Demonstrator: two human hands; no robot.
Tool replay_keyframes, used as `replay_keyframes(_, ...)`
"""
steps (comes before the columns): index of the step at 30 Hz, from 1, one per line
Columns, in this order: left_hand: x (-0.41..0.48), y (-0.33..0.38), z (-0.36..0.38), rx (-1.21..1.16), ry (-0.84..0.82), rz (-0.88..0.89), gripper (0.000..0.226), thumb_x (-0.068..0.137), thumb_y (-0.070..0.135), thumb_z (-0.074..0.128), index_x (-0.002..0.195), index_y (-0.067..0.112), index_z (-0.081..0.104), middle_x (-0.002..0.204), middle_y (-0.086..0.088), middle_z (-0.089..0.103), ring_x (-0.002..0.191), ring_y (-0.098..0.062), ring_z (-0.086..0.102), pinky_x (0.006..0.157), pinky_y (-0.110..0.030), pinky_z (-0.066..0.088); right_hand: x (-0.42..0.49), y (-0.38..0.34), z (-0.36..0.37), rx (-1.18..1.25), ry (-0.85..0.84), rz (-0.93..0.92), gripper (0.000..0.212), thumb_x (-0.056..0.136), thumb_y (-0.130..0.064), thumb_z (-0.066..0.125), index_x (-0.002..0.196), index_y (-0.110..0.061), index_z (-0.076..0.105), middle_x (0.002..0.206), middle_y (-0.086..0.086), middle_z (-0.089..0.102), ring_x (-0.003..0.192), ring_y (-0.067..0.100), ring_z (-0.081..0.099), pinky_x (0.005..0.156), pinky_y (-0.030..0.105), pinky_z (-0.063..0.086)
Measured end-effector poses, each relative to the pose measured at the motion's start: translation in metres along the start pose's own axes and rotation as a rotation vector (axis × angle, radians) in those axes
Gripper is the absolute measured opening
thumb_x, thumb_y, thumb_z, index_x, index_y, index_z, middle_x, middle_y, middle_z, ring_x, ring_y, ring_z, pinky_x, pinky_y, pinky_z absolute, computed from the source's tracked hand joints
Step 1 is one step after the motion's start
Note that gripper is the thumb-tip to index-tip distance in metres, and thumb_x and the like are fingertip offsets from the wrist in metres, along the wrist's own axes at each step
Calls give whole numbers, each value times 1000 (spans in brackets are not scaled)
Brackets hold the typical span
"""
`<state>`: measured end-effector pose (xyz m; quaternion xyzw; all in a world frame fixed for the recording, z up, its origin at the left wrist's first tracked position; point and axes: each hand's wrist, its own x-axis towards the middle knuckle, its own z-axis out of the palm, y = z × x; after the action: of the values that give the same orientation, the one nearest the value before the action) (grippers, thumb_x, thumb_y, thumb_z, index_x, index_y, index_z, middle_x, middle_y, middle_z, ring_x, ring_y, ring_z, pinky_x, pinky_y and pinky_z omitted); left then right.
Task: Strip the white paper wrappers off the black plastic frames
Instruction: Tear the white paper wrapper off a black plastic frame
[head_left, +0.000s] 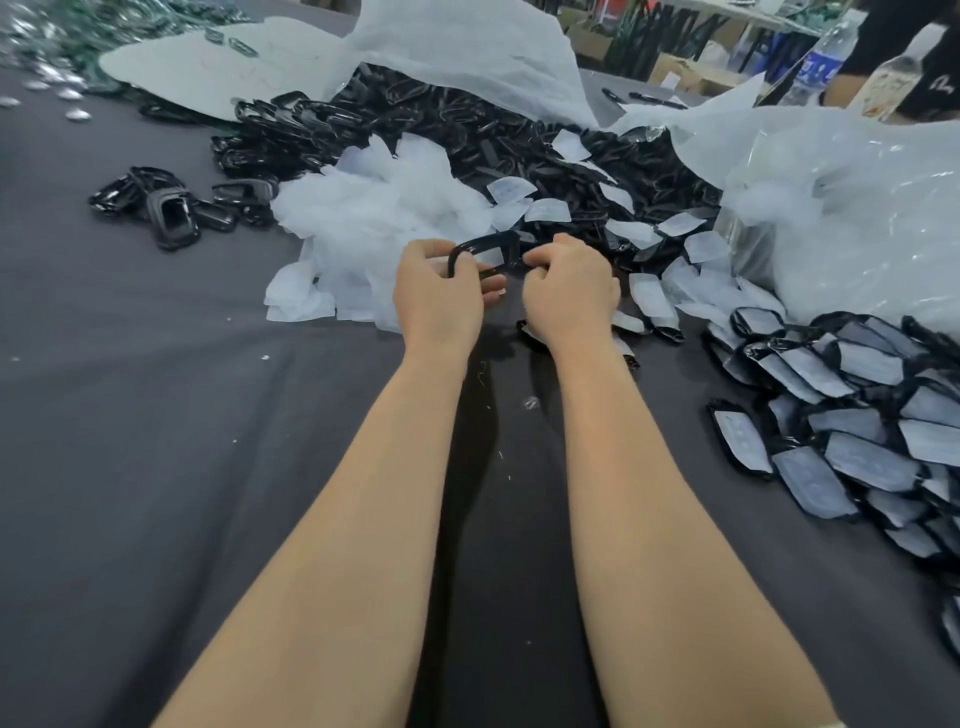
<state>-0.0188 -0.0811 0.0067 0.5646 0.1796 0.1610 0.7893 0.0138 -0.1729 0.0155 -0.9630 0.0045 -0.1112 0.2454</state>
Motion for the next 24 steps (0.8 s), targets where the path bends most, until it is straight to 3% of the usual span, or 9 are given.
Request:
replay_keyframes(5,5,5,1,-17,46,46,16,94,0,41,91,14,49,75,-4,66,48,-4,61,49,-18,49,13,-12,13,-53,-95,-39,35,92,-6,38,115,-18,62,148,-4,38,145,25,16,116,56,7)
replay_keyframes(10,3,8,-1,-69,73,23,19,92,-1,40,90,15,48,77,-3,65,49,-2,61,51,-18,51,9,-5,10,4,9,-13,43,92,-8,42,131,-21,54,138,4,50,129,28,41,106,42,29)
replay_keyframes(20,-1,8,-2,-202,143,-40,15,94,0,38,100,9,47,80,-4,64,54,-6,61,53,-18,53,2,-12,13,9,-60,-2,39,97,-24,42,134,-33,51,138,-2,50,133,23,36,112,48,22)
replay_keyframes(24,-1,5,1,-202,135,-47,14,95,1,38,100,10,47,81,-4,65,57,-7,62,53,-18,51,5,-17,15,55,-46,51,38,98,-26,40,135,-26,50,137,2,51,131,25,38,111,46,22)
